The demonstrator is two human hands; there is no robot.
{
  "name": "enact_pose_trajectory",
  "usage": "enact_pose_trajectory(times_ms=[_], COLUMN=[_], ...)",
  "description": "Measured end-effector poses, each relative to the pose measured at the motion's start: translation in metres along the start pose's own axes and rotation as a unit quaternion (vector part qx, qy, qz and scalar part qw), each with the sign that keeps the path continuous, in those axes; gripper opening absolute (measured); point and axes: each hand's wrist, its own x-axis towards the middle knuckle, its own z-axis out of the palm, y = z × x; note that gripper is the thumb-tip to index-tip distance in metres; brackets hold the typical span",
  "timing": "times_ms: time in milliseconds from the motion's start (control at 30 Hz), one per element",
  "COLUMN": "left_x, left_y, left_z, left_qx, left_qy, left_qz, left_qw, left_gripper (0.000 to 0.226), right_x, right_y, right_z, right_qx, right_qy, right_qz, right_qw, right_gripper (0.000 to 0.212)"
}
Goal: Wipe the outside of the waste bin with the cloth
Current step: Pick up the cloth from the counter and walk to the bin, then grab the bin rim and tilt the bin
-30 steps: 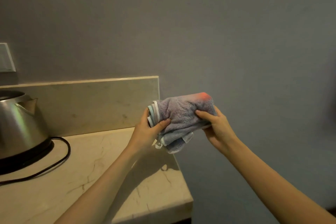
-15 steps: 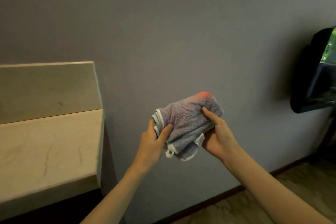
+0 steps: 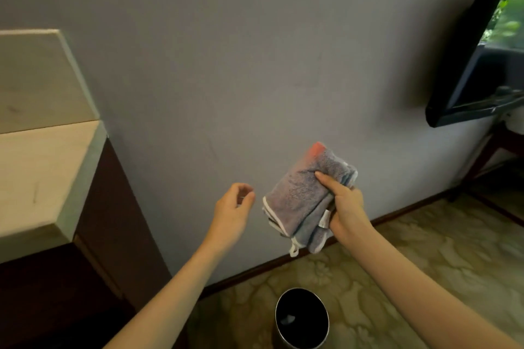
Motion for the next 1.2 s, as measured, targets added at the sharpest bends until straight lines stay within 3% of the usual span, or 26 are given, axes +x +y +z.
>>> enact_pose_trajectory(times_ms=[400,567,867,1200], left_x=[-0.011,-0.026,-0.062,-0.136], left_y=[-0.129,-0.181,-0.307,-0.482], left_z=[0.018,0.035,0.112,0.207], left_qx=[-0.053,-0.027,0.072,0.133], left_qy=[-0.061,-0.091,-0.126,-0.154], left_qz=[-0.155,-0.170,-0.169,-0.193], left_qw=[0.985,0.981,0.975,0.960], left_gripper=[0.025,0.025,0.024,0.029], right_x=[0.001,-0.003,0.020,0.037], right_y=[0.095,0.159,0.275,0.443], right_z=[-0.050,-0.093,-0.195,-0.339], right_qx=[-0.040,-0.081,-0.144,-0.251], right_qy=[0.126,0.150,0.166,0.262], right_qz=[-0.022,-0.009,-0.005,-0.014], right_qw=[0.991,0.985,0.975,0.932], right_gripper=[0.022,0.034,0.036,0.039])
